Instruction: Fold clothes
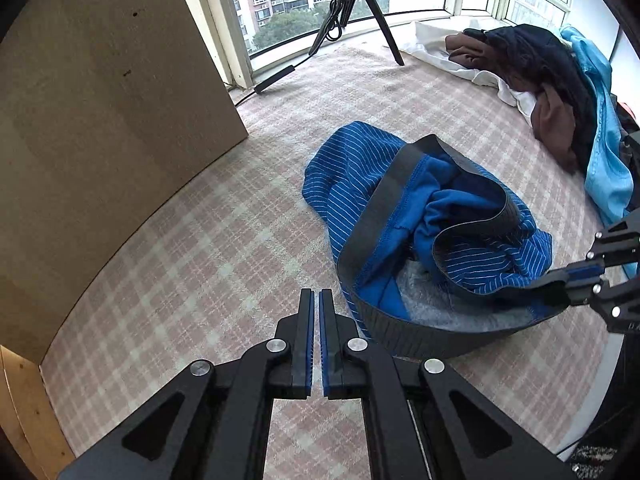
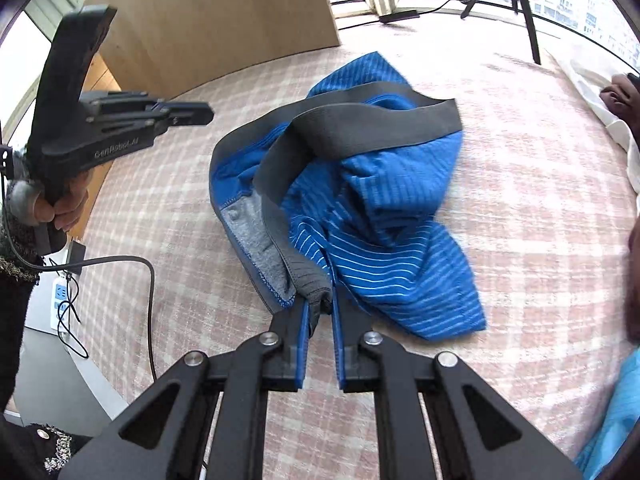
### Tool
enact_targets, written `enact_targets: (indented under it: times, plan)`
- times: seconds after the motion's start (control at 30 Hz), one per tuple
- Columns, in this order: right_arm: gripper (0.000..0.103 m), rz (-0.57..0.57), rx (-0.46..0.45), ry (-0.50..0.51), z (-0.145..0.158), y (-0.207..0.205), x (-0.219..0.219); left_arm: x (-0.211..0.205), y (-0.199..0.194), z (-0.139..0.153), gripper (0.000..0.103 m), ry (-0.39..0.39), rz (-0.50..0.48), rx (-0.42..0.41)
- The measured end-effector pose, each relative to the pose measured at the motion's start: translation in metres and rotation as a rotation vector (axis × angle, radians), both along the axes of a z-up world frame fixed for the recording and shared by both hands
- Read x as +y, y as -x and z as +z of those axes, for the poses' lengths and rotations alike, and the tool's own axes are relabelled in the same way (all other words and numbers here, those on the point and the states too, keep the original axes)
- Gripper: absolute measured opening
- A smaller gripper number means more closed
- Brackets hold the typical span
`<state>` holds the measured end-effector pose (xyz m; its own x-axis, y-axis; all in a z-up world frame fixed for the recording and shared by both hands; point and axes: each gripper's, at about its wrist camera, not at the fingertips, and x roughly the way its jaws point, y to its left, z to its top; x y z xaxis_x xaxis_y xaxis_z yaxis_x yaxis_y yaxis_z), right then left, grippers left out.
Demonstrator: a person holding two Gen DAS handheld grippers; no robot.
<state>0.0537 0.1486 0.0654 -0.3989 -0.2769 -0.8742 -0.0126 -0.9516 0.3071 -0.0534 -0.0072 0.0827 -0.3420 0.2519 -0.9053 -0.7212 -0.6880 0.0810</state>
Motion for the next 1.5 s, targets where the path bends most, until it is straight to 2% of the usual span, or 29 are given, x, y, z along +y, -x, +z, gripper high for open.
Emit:
enact_targets:
  times: [0.03,0.07,0.1,0.17,0.23,0.27,0.3,0.33,0.37,0.43,0.5,0.57,0.67,0.77,0.8,0.87,0.97,1.1,1.2,1.23,1.27,1.3,1.4,1.5]
  plan:
    - [0.010,-0.028,0.006,0.006,0.005,-0.005,0.011,0.003,0.002,-0.002,0.025,0.007,0.009,0.002]
    - [0.010,-0.044,0.017,0.000,0.011,-0.010,0.018,0.007,0.006,-0.003,0.051,0.001,0.026,-0.009]
    - [0.010,-0.058,0.029,-0.008,0.017,-0.014,0.024,0.010,0.010,-0.005,0.069,-0.023,0.047,-0.037]
    - [0.010,-0.066,0.052,-0.032,0.026,-0.022,0.026,0.020,0.019,-0.009,0.070,-0.102,0.064,-0.130]
    - [0.010,-0.071,0.072,-0.053,0.034,-0.027,0.025,0.033,0.024,-0.016,0.067,-0.145,0.062,-0.210]
    - [0.010,-0.079,0.082,-0.072,0.038,-0.031,0.026,0.041,0.023,-0.021,0.053,-0.122,0.054,-0.210]
    - [0.010,-0.087,0.092,-0.093,0.042,-0.035,0.028,0.049,0.018,-0.026,0.021,-0.067,0.051,-0.199]
    - [0.010,-0.095,0.103,-0.114,0.046,-0.039,0.029,0.056,0.013,-0.032,0.004,-0.017,0.047,-0.192]
    - [0.009,-0.103,0.113,-0.135,0.050,-0.043,0.031,0.057,0.003,-0.032,0.002,-0.038,0.039,-0.225]
    - [0.009,-0.178,0.148,-0.167,0.065,-0.059,0.055,0.056,-0.022,-0.027,0.002,-0.098,-0.003,-0.301]
    - [0.009,-0.298,0.189,-0.210,0.080,-0.085,0.087,0.053,-0.053,-0.014,0.015,-0.123,-0.065,-0.319]
    - [0.009,-0.382,0.183,-0.227,0.085,-0.102,0.111,0.049,-0.068,0.003,0.015,-0.108,-0.052,-0.248]
    - [0.009,-0.466,0.152,-0.220,0.080,-0.116,0.138,0.055,-0.064,0.020,0.017,-0.161,-0.033,-0.221]
    - [0.009,-0.488,0.118,-0.175,0.064,-0.119,0.147,0.073,-0.055,0.024,0.030,-0.185,-0.038,-0.216]
    - [0.009,-0.492,0.116,-0.172,0.062,-0.121,0.146,0.083,-0.050,0.017,0.035,-0.172,-0.040,-0.215]
    - [0.009,-0.498,0.114,-0.171,0.057,-0.122,0.145,0.099,-0.040,0.002,0.038,-0.139,-0.026,-0.216]
    - [0.009,-0.503,0.115,-0.175,0.054,-0.126,0.145,0.111,-0.017,-0.018,0.038,-0.129,0.036,-0.257]
    - [0.009,-0.506,0.112,-0.181,0.052,-0.125,0.146,0.124,0.003,-0.038,0.038,-0.074,0.058,-0.223]
    - [0.009,-0.508,0.109,-0.180,0.050,-0.125,0.148,0.135,0.010,-0.048,0.034,-0.072,0.044,-0.231]
    - [0.009,-0.510,0.109,-0.178,0.049,-0.124,0.149,0.139,0.010,-0.049,0.029,-0.080,0.035,-0.233]
    - [0.009,-0.512,0.110,-0.177,0.048,-0.124,0.149,0.142,0.009,-0.050,0.005,-0.086,0.028,-0.235]
    - [0.009,-0.514,0.112,-0.175,0.049,-0.125,0.150,0.145,0.007,-0.049,0.001,-0.071,0.026,-0.219]
    - [0.009,-0.516,0.134,-0.173,0.056,-0.124,0.152,0.137,-0.004,-0.022,0.001,-0.076,0.004,-0.138]
    - [0.009,-0.507,0.182,-0.195,0.079,-0.118,0.153,0.098,-0.005,0.035,0.001,-0.138,0.042,-0.062]
